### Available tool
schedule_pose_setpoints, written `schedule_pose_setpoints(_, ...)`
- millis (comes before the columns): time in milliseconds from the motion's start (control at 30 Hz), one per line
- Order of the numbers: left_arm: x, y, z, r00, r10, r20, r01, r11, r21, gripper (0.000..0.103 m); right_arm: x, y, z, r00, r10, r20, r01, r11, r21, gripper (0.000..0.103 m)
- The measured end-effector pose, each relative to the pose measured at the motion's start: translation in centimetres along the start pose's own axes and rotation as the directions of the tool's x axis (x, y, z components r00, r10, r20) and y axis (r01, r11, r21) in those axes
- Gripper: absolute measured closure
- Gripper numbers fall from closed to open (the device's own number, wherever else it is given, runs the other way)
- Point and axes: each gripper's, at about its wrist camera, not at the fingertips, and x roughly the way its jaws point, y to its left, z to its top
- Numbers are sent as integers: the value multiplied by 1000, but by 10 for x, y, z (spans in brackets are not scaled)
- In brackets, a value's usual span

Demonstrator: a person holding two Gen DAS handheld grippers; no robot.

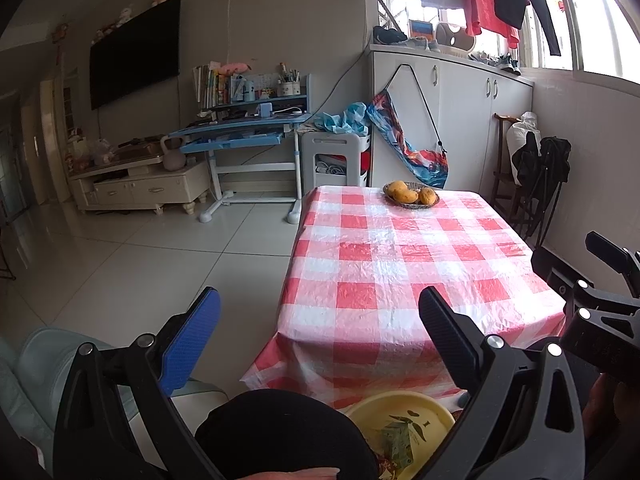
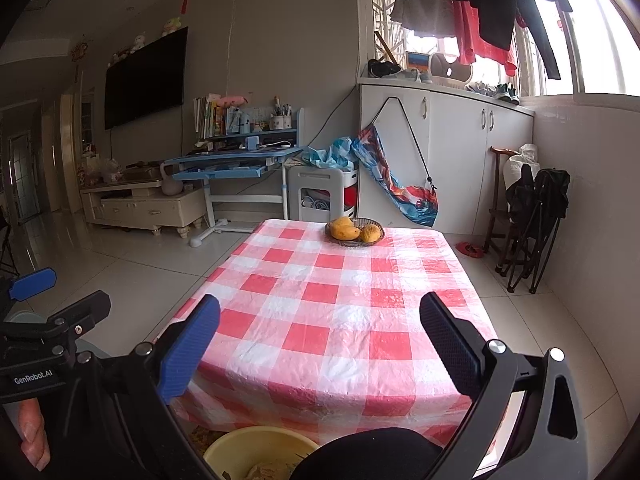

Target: Collect trash

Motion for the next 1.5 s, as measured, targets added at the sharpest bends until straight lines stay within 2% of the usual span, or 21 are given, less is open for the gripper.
schedule_pose_setpoints(200,0,-1,-1,1000,1,-6,-1,1000,-1,8,1,-5,2,1000,-2,-15,3,999,38,7)
schedule_pose_setpoints(1500,2,-3,-5,1000,-5,-13,5,1000,2,8,6,2,1,1000,-6,-27,5,1000,-18,7)
